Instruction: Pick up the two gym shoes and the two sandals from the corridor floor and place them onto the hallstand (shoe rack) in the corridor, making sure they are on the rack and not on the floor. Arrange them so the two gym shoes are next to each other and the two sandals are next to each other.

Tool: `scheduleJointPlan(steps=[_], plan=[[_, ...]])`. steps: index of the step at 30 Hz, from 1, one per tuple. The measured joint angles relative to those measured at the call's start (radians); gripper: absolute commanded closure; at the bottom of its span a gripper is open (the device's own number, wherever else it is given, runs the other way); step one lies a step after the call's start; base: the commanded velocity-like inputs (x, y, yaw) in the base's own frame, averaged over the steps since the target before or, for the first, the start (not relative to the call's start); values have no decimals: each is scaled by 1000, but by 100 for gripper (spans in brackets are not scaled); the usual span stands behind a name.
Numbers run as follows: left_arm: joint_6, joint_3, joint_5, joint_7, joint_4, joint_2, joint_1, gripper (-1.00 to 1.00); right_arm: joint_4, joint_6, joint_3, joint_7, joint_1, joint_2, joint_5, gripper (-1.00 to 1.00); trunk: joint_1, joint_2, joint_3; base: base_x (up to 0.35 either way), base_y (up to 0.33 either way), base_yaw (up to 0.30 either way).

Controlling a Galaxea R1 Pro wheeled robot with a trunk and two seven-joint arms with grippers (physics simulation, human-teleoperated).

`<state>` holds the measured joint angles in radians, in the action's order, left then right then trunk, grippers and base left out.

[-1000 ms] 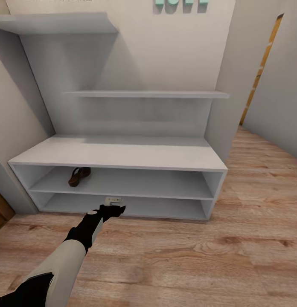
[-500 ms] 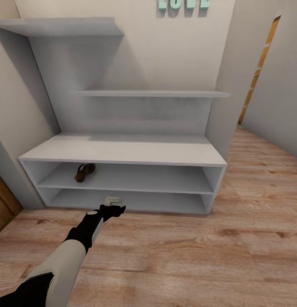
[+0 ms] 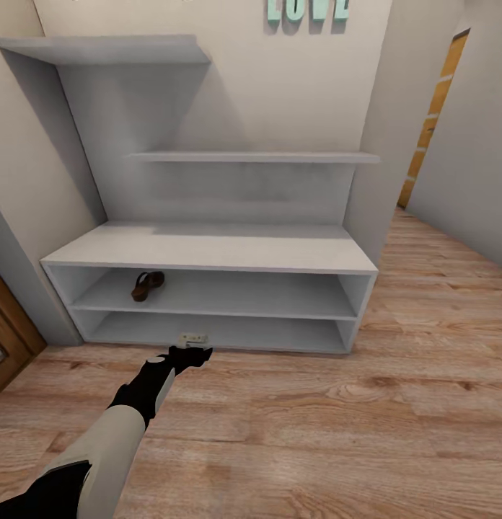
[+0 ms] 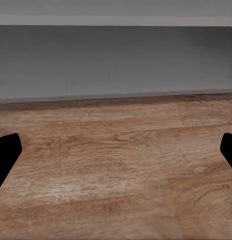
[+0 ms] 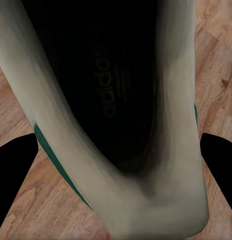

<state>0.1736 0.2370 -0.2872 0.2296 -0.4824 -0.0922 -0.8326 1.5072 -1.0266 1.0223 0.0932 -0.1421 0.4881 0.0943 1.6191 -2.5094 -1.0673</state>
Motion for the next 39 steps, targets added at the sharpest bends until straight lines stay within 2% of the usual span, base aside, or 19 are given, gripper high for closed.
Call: scheduleJointPlan(steps=[6,9,10,13,15,16,19,21,25,26,27,28,30,32,33,34,35,36,39], plan=[[-5,13,3,10,-3,39,-1,-100,-2,0,0,3,0,-3,-4,100,0,0,0,-1,0,0],[-43,35,3,69,-2,78,-1,-100,-4,0,-7,6,0,-12,-9,100,0,0,0,0,0,0],[-90,57,4,136,-2,107,0,-100,-5,0,-32,6,1,-31,-17,100,0,0,0,0,0,0],[-169,109,8,290,-2,156,0,-100,-6,0,-123,6,0,-86,-25,100,0,0,0,0,0,0],[-213,166,8,403,-2,190,4,-100,-6,-1,-231,7,1,-122,-34,100,0,0,0,0,0,0],[-221,182,8,428,-3,199,6,-100,-6,0,-264,4,0,-129,-28,100,0,0,0,0,0,0],[-253,263,6,524,-3,241,20,-100,-6,-1,-462,4,0,-161,-33,100,0,0,0,0,0,0],[-260,286,5,549,-3,260,26,-100,-5,-1,-547,2,0,-179,-18,100,0,0,0,0,0,0],[-267,304,5,578,-3,290,36,-100,-6,-4,-662,0,-2,-247,-26,100,0,0,0,0,0,0],[-268,307,4,585,-3,297,40,-100,-9,-6,-691,-1,-5,-287,-6,100,0,0,0,0,0,0],[-269,308,4,587,-3,298,42,-100,-10,-7,-704,0,-6,-303,-40,100,0,0,0,0,0,0],[-269,310,4,596,-3,302,46,-100,-13,-9,-721,-1,-9,-334,-15,100,0,0,0,0,0,0],[-269,311,3,604,-3,307,49,-100,-16,-10,-736,-1,-25,-360,-14,100,0,0,0,0,0,0],[-271,311,3,613,-3,325,51,-100,-57,-13,-786,-1,-101,-407,-36,100,0,0,0,0,0,0],[-273,311,3,614,-3,328,52,-100,-76,-13,-798,-2,-120,-416,-20,100,0,0,0,0,0,0],[-285,311,3,616,-3,336,52,-100,-160,-13,-828,-3,-197,-444,2,100,0,0,0,0,0,0],[-293,311,3,617,-3,338,53,-100,-203,-15,-842,-2,-243,-455,-42,100,0,0,0,0,0,0],[-300,311,3,617,-3,339,55,-100,-242,-14,-847,-2,-283,-462,-9,100,0,0,0,0,0,0],[-311,311,3,617,-3,342,69,-100,-392,-14,-856,0,-453,-474,-18,100,0,0,0,0,0,0]])
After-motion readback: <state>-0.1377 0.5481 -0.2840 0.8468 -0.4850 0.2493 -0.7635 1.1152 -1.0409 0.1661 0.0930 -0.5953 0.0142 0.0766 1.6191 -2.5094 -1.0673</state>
